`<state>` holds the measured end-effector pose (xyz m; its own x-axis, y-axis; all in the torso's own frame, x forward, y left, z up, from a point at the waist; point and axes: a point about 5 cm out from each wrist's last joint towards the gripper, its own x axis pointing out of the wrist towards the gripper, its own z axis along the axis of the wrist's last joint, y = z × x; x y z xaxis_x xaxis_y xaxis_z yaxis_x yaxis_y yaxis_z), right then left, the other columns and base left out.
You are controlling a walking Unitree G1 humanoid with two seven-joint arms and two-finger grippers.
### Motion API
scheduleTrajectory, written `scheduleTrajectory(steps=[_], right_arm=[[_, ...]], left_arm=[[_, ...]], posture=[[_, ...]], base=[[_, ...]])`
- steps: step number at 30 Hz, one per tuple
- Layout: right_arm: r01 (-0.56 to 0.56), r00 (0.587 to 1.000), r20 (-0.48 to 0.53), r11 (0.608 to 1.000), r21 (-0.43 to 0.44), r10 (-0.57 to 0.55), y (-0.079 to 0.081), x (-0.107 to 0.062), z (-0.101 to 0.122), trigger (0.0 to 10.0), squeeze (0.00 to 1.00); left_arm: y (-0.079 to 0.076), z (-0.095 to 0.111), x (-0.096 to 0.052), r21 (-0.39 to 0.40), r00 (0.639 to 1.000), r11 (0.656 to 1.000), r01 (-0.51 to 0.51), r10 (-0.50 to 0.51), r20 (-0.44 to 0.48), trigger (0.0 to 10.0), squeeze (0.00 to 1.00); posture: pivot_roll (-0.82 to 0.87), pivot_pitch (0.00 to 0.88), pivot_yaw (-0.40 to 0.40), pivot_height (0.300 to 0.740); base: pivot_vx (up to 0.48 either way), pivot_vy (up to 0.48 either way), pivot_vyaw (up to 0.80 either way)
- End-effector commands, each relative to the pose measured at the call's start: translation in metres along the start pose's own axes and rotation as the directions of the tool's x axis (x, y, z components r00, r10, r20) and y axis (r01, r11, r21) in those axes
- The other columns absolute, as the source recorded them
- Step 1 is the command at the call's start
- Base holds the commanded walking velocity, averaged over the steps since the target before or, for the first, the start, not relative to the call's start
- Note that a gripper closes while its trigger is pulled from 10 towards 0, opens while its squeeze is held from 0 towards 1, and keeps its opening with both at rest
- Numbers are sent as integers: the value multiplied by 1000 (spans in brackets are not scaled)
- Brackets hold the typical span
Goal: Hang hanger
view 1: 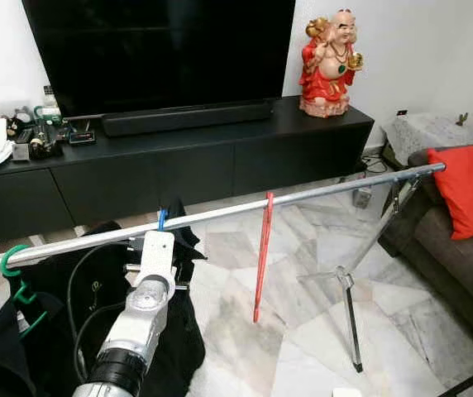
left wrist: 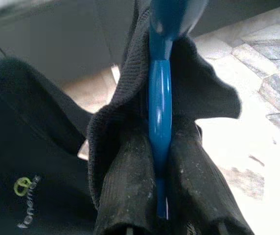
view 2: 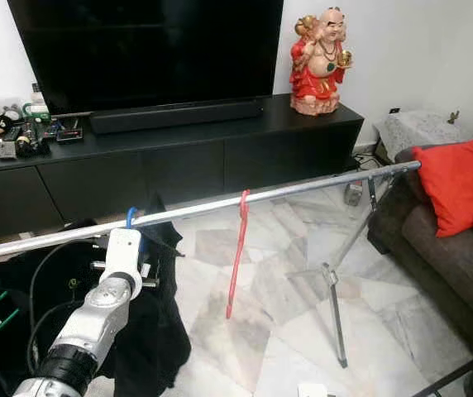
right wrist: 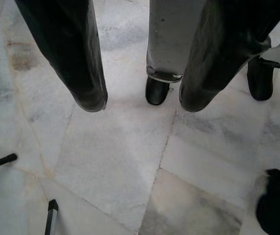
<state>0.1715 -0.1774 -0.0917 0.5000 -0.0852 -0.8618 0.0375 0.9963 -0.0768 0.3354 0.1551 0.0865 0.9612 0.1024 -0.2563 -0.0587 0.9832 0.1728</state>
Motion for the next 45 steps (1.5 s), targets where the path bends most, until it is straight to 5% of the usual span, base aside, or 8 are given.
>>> scheduleTrajectory(steps=[1,5,6,7,8,18,26,45], right_arm=[[5,1000,-3,1000,-5,-5,-3,0,0,10000,0],[5,1000,-6,1000,-11,-5,-4,0,-1,10000,0],[5,1000,-6,1000,-12,-5,-4,0,-2,10000,0],[5,1000,-7,1000,-13,-5,-4,0,-2,10000,0],[4,1000,-8,1000,-15,-4,-4,0,-2,10000,0],[6,1000,-14,1000,-24,-6,-7,-1,-6,10000,0],[6,1000,-20,1000,-27,-7,-8,-1,-9,10000,0],[10,1000,3,1000,10,-10,-9,-1,-4,10000,0]], left_arm=[[5,13,-2,52,996,999,2,-6,88,0,0],[17,2,-13,118,993,993,23,-36,111,510,0],[20,-1,-15,144,992,989,30,-46,115,3569,0],[21,-3,-17,162,992,986,34,-54,117,3569,0],[25,-10,-21,191,990,980,56,-79,116,10000,0],[48,-48,-47,202,990,973,110,-125,63,10000,0],[47,-77,-70,179,991,975,131,-132,-3,10000,0],[43,-72,-71,108,990,984,144,-144,-10,10000,0]], posture=[[140,0,-29,740],[144,0,-31,740],[144,0,-31,740],[144,0,-31,740],[144,0,-31,740],[153,0,-37,740],[159,0,-41,740],[166,0,-56,740]], base=[[0,0,0],[0,0,0],[0,0,0],[0,0,0],[0,0,0],[0,0,0],[0,0,0],[0,0,0]])
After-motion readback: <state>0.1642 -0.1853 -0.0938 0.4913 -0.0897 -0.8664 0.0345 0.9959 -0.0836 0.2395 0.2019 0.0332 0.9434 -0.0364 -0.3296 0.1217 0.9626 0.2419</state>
